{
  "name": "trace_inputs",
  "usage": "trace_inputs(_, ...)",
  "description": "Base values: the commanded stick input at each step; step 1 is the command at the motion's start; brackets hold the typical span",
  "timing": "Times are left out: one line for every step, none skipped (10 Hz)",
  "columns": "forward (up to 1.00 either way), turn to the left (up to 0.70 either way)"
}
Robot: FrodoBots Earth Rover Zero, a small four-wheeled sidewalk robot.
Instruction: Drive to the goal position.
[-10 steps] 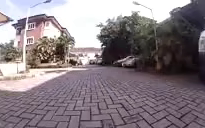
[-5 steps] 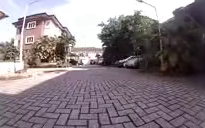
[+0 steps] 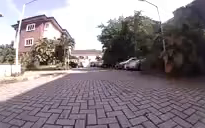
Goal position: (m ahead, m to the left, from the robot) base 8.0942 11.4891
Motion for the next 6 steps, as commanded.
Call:
trace_inputs(0.69,0.03)
trace_inputs(0.69,0.03)
trace_inputs(0.69,0.03)
trace_inputs(0.69,0.03)
trace_inputs(0.69,0.03)
trace_inputs(0.69,0.03)
